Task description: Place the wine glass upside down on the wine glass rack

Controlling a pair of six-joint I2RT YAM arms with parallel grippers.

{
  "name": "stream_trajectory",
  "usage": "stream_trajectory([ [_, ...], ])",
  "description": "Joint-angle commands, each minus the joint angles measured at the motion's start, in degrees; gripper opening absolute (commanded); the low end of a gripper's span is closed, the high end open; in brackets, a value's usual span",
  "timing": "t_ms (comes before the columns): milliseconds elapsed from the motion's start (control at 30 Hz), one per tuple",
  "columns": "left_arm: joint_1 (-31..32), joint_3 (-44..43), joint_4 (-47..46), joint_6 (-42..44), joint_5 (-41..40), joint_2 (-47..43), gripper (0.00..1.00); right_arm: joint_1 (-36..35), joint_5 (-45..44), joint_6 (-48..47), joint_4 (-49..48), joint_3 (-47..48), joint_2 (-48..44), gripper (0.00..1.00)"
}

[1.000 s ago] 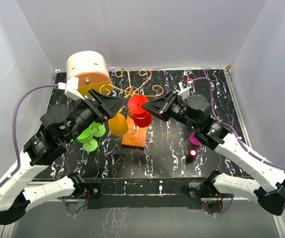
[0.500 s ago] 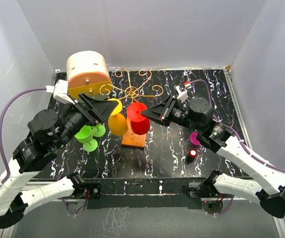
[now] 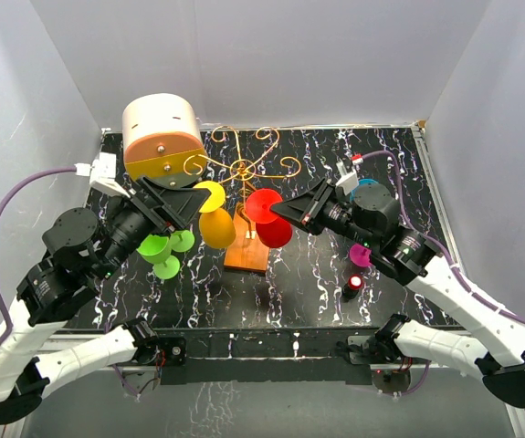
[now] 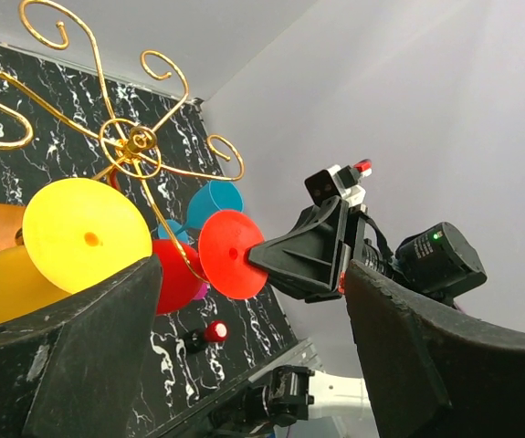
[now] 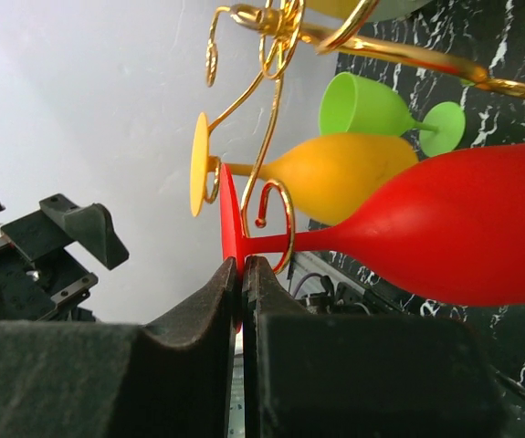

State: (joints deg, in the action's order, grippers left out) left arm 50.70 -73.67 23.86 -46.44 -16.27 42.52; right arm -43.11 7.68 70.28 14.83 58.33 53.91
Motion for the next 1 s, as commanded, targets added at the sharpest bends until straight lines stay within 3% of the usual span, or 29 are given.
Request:
stream_trajectory([
  [0, -0.2, 0.6, 0.1, 1.1, -0.9, -0.7, 0.8, -0.3, -4.1, -2.1, -0.5, 2.9, -1.0, 0.0],
  [533, -0.2, 0.6, 3.0, 2.0, -3.3, -1.1, 0.81, -0.2, -7.9, -4.9, 3.8, 5.7, 1.2, 0.01],
  [767, -0.2, 0.3, 4.2, 2.4, -4.2, -1.5, 0.82, -0.2, -8.1, -4.8, 3.6, 5.0, 0.4, 0.28],
  [967, -0.2, -2.0, 8.8, 3.6, -7.2, -1.8, 0.82, -0.2, -8.1, -5.0, 6.5, 5.6, 0.0, 0.4],
])
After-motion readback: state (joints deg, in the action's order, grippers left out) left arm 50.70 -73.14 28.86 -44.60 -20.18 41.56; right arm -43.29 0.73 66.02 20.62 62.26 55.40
